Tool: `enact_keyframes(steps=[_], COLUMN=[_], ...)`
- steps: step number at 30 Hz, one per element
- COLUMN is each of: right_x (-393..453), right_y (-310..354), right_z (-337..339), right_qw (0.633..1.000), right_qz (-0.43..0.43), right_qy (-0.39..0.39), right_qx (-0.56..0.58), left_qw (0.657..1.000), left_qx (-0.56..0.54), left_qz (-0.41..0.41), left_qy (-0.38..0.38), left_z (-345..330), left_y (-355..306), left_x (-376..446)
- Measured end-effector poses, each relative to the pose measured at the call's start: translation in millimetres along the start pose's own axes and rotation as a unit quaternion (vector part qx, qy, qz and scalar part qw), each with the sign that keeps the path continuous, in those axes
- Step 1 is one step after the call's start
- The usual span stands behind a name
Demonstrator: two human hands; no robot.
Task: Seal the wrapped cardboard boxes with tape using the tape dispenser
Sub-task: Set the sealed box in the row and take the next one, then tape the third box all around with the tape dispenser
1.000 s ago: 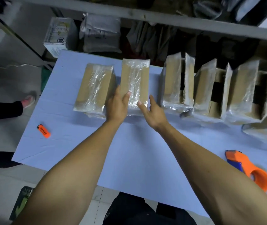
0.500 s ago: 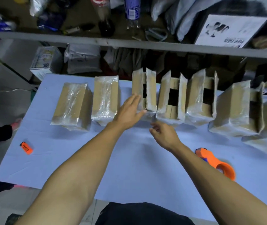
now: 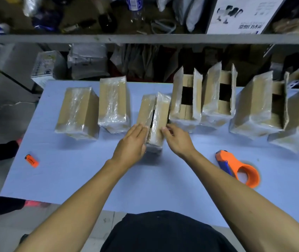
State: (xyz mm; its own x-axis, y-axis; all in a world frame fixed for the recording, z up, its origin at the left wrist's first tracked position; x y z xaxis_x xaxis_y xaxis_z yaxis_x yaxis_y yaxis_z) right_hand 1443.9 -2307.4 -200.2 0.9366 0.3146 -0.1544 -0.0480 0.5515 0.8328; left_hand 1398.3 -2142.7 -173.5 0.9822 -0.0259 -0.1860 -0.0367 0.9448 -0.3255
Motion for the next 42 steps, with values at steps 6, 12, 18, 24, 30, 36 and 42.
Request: enact_keyframes(steps=[6,12,18,24,30,36,42], right_x=[-4.0,-20.8,-48.3,-36.9,-70.8,-134.2,-157.4], right_y=[-2.3,1.4,-0.7,9.1,-10.0,-41.5,-76.9], right_z=[-21.9,-35.3,-50.2,-43.6,-20.5,16.9,51.9], right_qw=[0.989,0.987,0.987,0.979,0.978,0.930,0.927], right_qz=[-0.068,-0.085,-0.143,-0.116,-0.121,-0.189,-0.192], right_qy=[-0.062,-0.077,-0.007,-0.140,-0.169,-0.314,-0.321], right_qx=[0.119,0.115,0.078,0.090,-0.034,-0.037,0.013], left_qw=[0.929,0.719,0.679,0.706,0.782,0.780,0.844], left_qx=[-0.330,-0.624,-0.662,-0.608,-0.529,-0.551,-0.465], left_qz=[0.167,0.281,0.277,0.221,0.293,0.255,0.222], left_qy=[0.023,0.119,0.157,0.288,0.149,0.153,0.153], left_z=[0.5,-46.6,-61.2,-44.0,-42.6,-78.1,-96.2], left_y=[21.2,29.1,56.7,97.0,101.7,33.1,-29.5], left_x=[22.7,4.8,-37.4,-59.9,-42.0,-38.9,-34.5])
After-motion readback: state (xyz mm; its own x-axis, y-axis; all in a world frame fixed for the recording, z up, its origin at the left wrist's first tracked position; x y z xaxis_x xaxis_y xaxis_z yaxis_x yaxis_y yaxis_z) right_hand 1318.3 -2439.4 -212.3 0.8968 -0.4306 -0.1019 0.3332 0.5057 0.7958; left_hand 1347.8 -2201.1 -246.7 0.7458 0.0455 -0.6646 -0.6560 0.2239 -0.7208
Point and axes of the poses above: each hand's wrist, its own x-axis towards the middle knuckle, its own z-axis out of the back of the hand, y = z × x, the point moved 5 cm from there along x, towards the middle knuckle, and after that the axes turned 13 degrees about z, right-handed, at the moved point
